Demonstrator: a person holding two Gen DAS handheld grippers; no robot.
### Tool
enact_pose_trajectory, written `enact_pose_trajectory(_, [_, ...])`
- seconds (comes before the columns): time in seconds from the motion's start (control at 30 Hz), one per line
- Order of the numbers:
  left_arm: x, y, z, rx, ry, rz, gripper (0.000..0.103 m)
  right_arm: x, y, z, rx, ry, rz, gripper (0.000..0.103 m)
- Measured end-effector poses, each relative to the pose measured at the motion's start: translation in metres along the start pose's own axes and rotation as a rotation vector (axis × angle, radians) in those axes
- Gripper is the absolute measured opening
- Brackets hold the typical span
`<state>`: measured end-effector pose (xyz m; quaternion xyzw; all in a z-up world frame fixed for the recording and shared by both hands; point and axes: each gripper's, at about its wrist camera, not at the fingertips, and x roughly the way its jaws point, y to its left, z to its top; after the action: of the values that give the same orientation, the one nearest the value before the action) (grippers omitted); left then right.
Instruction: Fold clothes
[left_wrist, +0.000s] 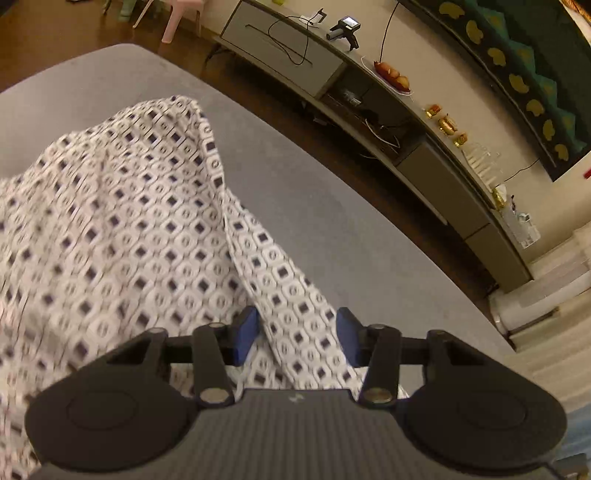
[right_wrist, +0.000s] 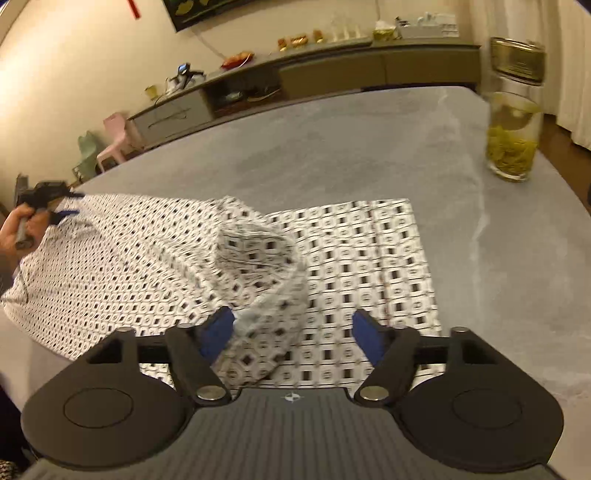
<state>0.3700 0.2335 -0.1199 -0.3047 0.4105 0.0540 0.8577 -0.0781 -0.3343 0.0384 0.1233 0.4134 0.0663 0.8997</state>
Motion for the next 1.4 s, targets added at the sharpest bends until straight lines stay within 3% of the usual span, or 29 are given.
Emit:
enact_pose_trajectory(0.03, [-0.001, -0.003, 0.001, 0.016, -0.005, 0.005, 0.005, 0.003, 0.004, 0.001, -0.007, 0.012, -0.003, 0.081])
enact_pose_trajectory(0.1, [-0.008, -0.007, 0.001, 0.045, -0.022, 0.008, 0.001, 0.011, 0.008, 0.003, -0.017, 0.036, -0.010, 0.082])
enact_pose_trajectory(0.23, [-0.040, -0.011, -0.003, 0.076, -0.079, -0.029, 0.000, 0.022, 0.013, 0.004, -0.007, 0.066, -0.016, 0.082])
enact_pose_trajectory(0.4, [-0.080, -0.008, -0.007, 0.086, -0.112, -0.091, 0.000, 0.032, 0.015, 0.005, -0.022, 0.056, -0.093, 0.079])
enact_pose_trajectory(0.43, [-0.087, -0.007, -0.008, 0.086, -0.118, -0.098, 0.000, 0.036, 0.015, 0.005, -0.035, 0.056, -0.099, 0.071])
enact_pose_trajectory(0.5, [-0.105, -0.005, -0.010, 0.085, -0.140, -0.117, 0.000, 0.037, 0.005, 0.009, -0.001, 0.057, -0.099, 0.012])
enact_pose_trajectory(0.6, [-0.142, -0.001, -0.012, 0.080, -0.186, -0.156, 0.000, 0.033, -0.018, 0.017, 0.094, 0.057, -0.091, 0.002])
enact_pose_trajectory(0.7, [-0.186, 0.010, -0.021, 0.103, -0.200, -0.160, 0.000, 0.028, -0.040, 0.025, 0.188, 0.057, -0.082, 0.002])
enact_pose_trajectory(0.8, [-0.200, 0.022, -0.050, 0.165, -0.137, -0.082, 0.000, 0.024, -0.063, 0.033, 0.282, 0.057, -0.073, 0.002])
enact_pose_trajectory(0.9, [-0.184, 0.041, -0.084, 0.184, -0.032, 0.008, 0.000, 0.023, -0.084, 0.037, 0.367, 0.065, -0.067, 0.003])
enact_pose_trajectory(1.03, [-0.178, 0.061, -0.114, 0.165, 0.010, 0.022, 0.000, 0.029, -0.079, 0.024, 0.357, 0.040, -0.094, 0.005])
enact_pose_trajectory(1.13, [-0.181, 0.062, -0.114, 0.154, -0.015, -0.005, 0.000, 0.023, -0.067, 0.018, 0.317, 0.024, -0.092, 0.016])
enact_pose_trajectory(1.17, [-0.184, 0.061, -0.112, 0.153, -0.031, -0.024, 0.000, 0.019, -0.065, 0.016, 0.314, 0.017, -0.081, 0.027])
enact_pose_trajectory(1.2, [-0.186, 0.062, -0.110, 0.153, -0.048, -0.046, 0.000, 0.014, -0.064, 0.012, 0.319, 0.008, -0.063, 0.045])
enact_pose_trajectory(1.27, [-0.188, 0.061, -0.108, 0.154, -0.077, -0.084, 0.000, 0.002, -0.059, 0.005, 0.321, -0.002, -0.039, 0.060])
enact_pose_trajectory(1.4, [-0.173, 0.064, -0.113, 0.155, -0.063, -0.076, 0.001, -0.001, -0.046, -0.010, 0.240, 0.034, -0.078, 0.061])
